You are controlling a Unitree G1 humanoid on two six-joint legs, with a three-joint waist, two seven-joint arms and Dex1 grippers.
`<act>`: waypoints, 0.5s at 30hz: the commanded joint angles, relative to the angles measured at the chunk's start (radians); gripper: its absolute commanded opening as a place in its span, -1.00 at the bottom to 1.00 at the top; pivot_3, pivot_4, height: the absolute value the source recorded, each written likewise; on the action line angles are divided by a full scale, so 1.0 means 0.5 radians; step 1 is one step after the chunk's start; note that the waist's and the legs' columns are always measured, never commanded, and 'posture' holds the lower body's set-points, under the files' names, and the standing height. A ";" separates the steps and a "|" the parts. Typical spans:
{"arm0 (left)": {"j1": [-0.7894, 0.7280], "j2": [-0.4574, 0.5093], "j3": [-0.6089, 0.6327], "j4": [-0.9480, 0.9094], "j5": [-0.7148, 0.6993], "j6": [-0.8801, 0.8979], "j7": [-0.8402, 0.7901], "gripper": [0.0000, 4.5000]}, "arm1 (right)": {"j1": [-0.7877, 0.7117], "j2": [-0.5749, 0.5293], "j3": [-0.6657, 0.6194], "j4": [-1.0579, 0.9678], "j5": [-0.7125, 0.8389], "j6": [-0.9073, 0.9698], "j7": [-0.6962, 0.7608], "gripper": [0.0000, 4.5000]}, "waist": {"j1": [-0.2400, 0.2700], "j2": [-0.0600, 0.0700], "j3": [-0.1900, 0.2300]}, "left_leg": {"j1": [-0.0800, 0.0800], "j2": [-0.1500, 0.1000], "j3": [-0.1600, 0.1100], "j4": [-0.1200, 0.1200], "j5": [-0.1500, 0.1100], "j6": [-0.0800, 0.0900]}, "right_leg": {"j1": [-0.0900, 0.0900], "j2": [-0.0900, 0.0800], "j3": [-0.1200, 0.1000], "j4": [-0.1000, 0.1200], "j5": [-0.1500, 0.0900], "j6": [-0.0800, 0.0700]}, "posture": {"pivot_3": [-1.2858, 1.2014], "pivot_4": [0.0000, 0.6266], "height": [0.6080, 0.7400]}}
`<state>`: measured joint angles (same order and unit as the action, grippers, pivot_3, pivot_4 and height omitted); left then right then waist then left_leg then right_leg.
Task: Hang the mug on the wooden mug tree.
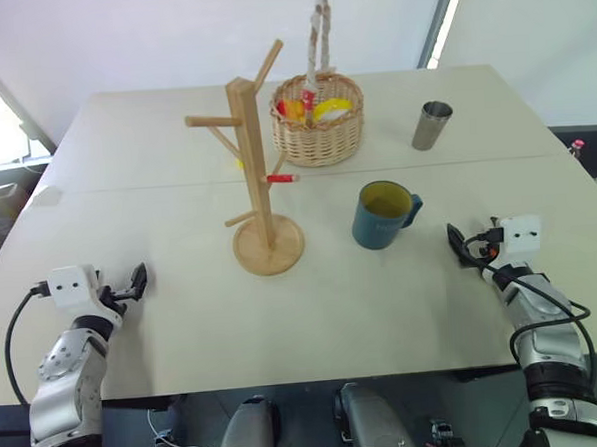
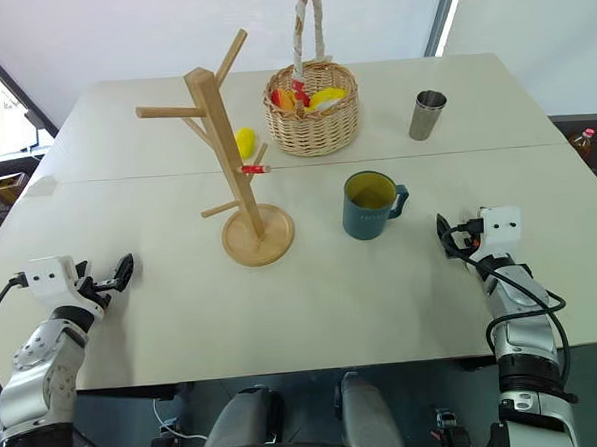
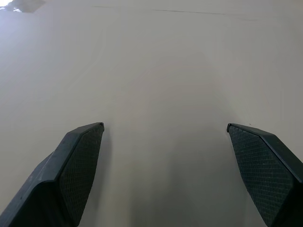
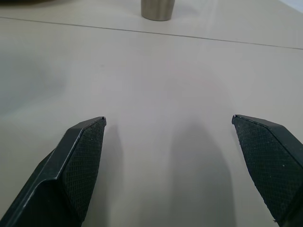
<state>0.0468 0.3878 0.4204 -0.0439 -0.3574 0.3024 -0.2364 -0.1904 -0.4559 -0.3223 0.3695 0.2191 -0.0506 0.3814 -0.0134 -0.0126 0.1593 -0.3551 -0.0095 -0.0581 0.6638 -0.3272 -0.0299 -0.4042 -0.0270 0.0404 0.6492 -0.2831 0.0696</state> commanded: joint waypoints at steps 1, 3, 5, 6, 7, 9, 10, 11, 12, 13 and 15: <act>-0.023 -0.005 0.019 -0.030 0.022 -0.038 0.027 1.00 | -0.002 -0.005 0.003 -0.048 0.002 -0.008 -0.001 0.97 | 0.000 0.000 0.000 | 0.000 0.000 0.000 0.000 0.000 0.000 | 0.000 0.000 0.000 0.000 0.000 0.000 | 0.03 -0.52 1.00; -0.038 -0.010 0.016 -0.008 0.029 -0.048 0.039 1.00 | -0.011 0.002 0.009 -0.038 -0.002 -0.014 -0.003 0.97 | 0.000 0.000 0.000 | 0.000 0.000 0.000 0.000 0.000 0.000 | 0.000 0.000 0.000 0.000 0.000 0.000 | 0.03 -0.52 1.00; -0.049 -0.018 0.010 0.009 0.040 -0.059 0.047 1.00 | -0.013 0.006 0.014 -0.031 -0.006 -0.023 -0.002 0.97 | 0.000 0.000 0.000 | 0.000 0.000 0.000 0.000 0.000 0.000 | 0.000 0.000 0.000 0.000 0.000 0.000 | 0.03 -0.52 1.00; -0.053 -0.027 0.011 0.013 0.033 -0.067 0.045 1.00 | -0.013 0.007 0.013 -0.029 -0.006 -0.027 -0.003 0.97 | 0.000 0.000 0.000 | 0.000 0.000 0.000 0.000 0.000 0.000 | 0.000 0.000 0.000 0.000 0.000 0.000 | 0.03 -0.52 1.00; -0.053 -0.035 0.015 0.014 0.024 -0.073 0.041 1.00 | -0.011 0.008 0.012 -0.028 -0.006 -0.031 -0.004 0.97 | 0.000 0.000 0.000 | 0.000 0.000 0.000 0.000 0.000 0.000 | 0.000 0.000 0.000 0.000 0.000 0.000 | 0.03 -0.52 1.00; -0.048 -0.037 0.007 0.008 0.027 -0.084 0.029 1.00 | -0.006 0.008 0.007 -0.029 -0.004 -0.036 -0.005 0.97 | -0.001 0.000 0.000 | 0.000 0.000 0.000 0.000 0.000 0.000 | 0.000 0.000 0.000 0.000 0.000 0.000 | 0.03 -0.52 1.00; -0.039 -0.035 -0.004 0.000 0.040 -0.085 0.023 1.00 | -0.001 0.006 0.004 -0.031 -0.002 -0.039 -0.004 0.97 | -0.001 0.000 0.000 | 0.000 0.000 0.000 0.000 0.000 0.000 | 0.000 0.000 0.000 0.000 0.000 0.000 | 0.03 -0.52 1.00; -0.029 -0.031 -0.014 -0.006 0.054 -0.097 0.013 1.00 | 0.005 0.003 0.001 -0.036 0.000 -0.040 -0.001 0.97 | -0.001 0.000 0.000 | 0.000 0.000 0.000 0.000 0.000 0.000 | 0.000 0.000 0.000 0.000 0.000 0.000 | 0.03 -0.52 1.00; -0.017 -0.025 -0.026 -0.014 0.070 -0.109 0.003 1.00 | 0.012 -0.001 -0.004 -0.042 0.003 -0.040 0.003 0.97 | 0.000 0.000 0.000 | 0.000 0.000 0.000 0.000 0.000 0.000 | 0.000 0.000 0.000 0.000 0.000 0.000 | 0.03 -0.52 1.00; -0.004 -0.021 -0.038 -0.024 0.082 -0.123 -0.012 1.00 | 0.019 -0.007 -0.009 -0.045 0.008 -0.041 0.009 0.97 | 0.000 0.000 0.000 | 0.000 0.000 0.000 0.000 0.000 0.000 | 0.000 0.000 0.000 0.000 0.000 0.000 | 0.03 -0.52 1.00; 0.028 -0.020 -0.057 -0.058 0.090 -0.161 -0.060 1.00 | 0.034 -0.018 -0.020 -0.047 0.015 -0.045 0.020 0.97 | 0.000 0.000 0.000 | 0.000 0.000 0.000 0.000 0.000 0.000 | 0.000 0.000 0.000 0.000 0.000 0.000 | 0.03 -0.52 1.00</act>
<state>0.0487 0.3668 0.3965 -0.0360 -0.3191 0.2521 -0.2468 -0.1847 -0.4531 -0.3205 0.3682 0.2190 -0.0632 0.3845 -0.0134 -0.0126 0.1593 -0.3552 -0.0095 -0.0580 0.6638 -0.3272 -0.0299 -0.4042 -0.0270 0.0405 0.6491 -0.2831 0.0696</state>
